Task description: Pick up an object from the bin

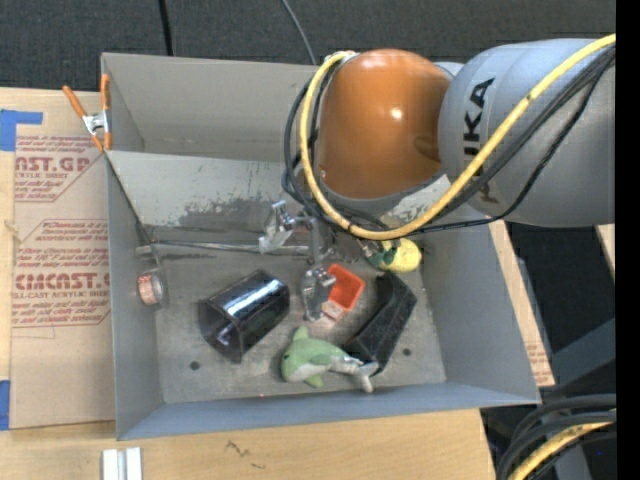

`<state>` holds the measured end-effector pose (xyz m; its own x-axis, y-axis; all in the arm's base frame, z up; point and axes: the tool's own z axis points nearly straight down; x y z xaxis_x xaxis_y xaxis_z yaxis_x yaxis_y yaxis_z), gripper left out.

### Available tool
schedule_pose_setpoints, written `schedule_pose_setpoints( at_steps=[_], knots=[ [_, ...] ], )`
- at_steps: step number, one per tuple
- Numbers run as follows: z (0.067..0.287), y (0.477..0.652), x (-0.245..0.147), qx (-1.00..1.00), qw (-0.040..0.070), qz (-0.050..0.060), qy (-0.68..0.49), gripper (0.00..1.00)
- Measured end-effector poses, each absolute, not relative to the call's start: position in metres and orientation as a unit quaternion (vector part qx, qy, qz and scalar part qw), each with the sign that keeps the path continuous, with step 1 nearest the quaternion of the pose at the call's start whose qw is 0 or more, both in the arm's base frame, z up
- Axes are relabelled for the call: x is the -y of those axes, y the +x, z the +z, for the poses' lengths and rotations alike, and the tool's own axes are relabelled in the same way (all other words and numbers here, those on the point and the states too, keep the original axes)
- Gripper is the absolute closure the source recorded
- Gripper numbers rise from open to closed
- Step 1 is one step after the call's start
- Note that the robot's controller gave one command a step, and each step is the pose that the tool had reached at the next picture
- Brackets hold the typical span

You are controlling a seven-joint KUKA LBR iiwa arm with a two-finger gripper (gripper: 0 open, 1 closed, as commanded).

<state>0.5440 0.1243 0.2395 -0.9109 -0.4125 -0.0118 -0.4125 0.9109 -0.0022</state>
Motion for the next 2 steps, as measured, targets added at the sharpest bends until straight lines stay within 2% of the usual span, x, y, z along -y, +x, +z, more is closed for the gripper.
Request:
schedule_pose_setpoints(
  at_steps=[1,2],
  knots=[
    [0.185,0.517,-0.12,-0.935,0.002,0.0,-0.356,0.0],
    [0.151,0.525,-0.142,-0.913,0.001,0.0,-0.407,0.0]
  ],
)
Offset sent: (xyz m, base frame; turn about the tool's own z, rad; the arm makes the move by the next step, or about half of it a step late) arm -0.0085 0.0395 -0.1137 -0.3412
